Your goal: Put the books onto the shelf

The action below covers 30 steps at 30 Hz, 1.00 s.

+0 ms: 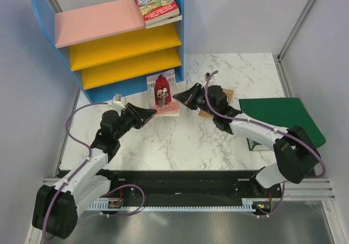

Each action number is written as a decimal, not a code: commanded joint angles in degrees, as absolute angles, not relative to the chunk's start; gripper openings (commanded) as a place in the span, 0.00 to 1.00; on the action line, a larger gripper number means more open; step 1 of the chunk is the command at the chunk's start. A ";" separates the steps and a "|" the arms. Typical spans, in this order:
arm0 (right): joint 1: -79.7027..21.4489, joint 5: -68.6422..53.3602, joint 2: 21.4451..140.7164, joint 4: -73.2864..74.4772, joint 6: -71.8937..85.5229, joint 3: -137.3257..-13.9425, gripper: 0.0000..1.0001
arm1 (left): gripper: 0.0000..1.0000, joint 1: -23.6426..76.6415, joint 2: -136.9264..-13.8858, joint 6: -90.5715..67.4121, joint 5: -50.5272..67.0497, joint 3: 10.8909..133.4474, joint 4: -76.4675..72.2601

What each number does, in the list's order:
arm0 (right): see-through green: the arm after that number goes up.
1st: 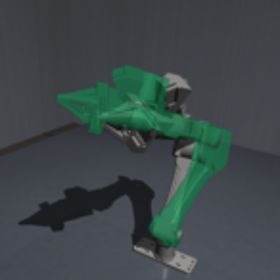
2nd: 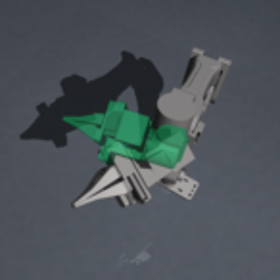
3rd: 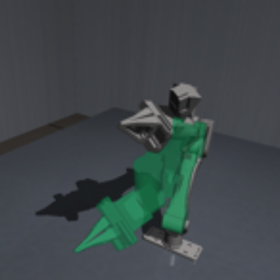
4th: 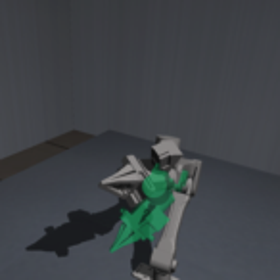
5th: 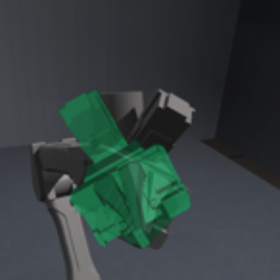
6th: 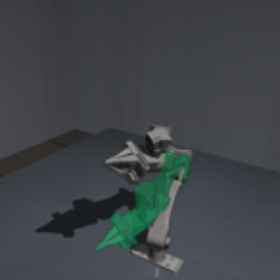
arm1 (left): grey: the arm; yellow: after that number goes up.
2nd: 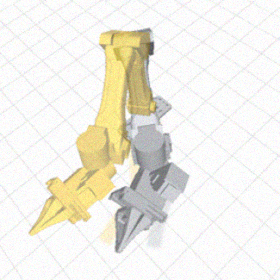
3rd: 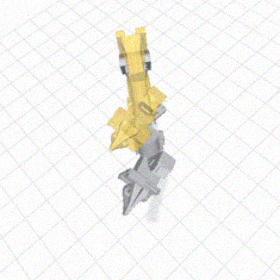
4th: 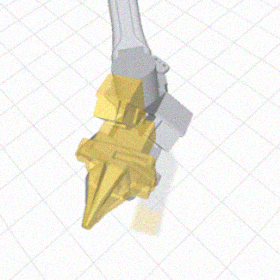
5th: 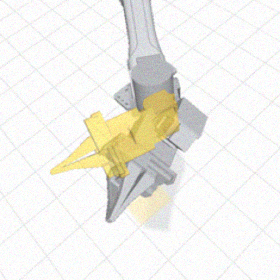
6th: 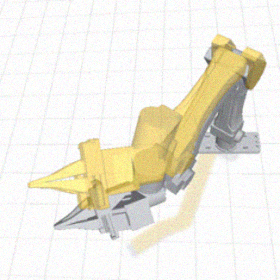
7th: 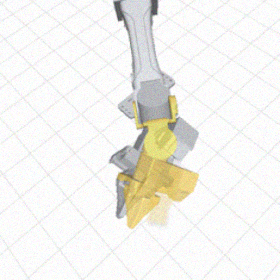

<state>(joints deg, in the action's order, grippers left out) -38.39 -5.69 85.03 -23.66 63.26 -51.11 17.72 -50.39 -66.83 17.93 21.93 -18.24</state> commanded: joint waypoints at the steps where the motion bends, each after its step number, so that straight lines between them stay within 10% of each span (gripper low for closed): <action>1: -38.50 -7.21 84.29 -27.86 64.07 -51.07 0.01 | 0.16 17.84 -51.94 -66.27 17.75 24.96 -23.02; 5: -38.41 -6.59 84.11 -27.16 63.64 -51.15 0.06 | 0.02 17.75 -51.42 -66.71 18.02 25.40 -23.20; 15: -37.18 -0.71 78.84 -16.62 58.36 -48.96 0.79 | 0.02 17.75 -45.44 -61.71 17.31 35.92 -8.01; 30: -36.65 -4.21 80.59 -18.45 51.42 -34.90 0.86 | 0.02 12.58 -56.68 -52.03 28.89 79.68 17.22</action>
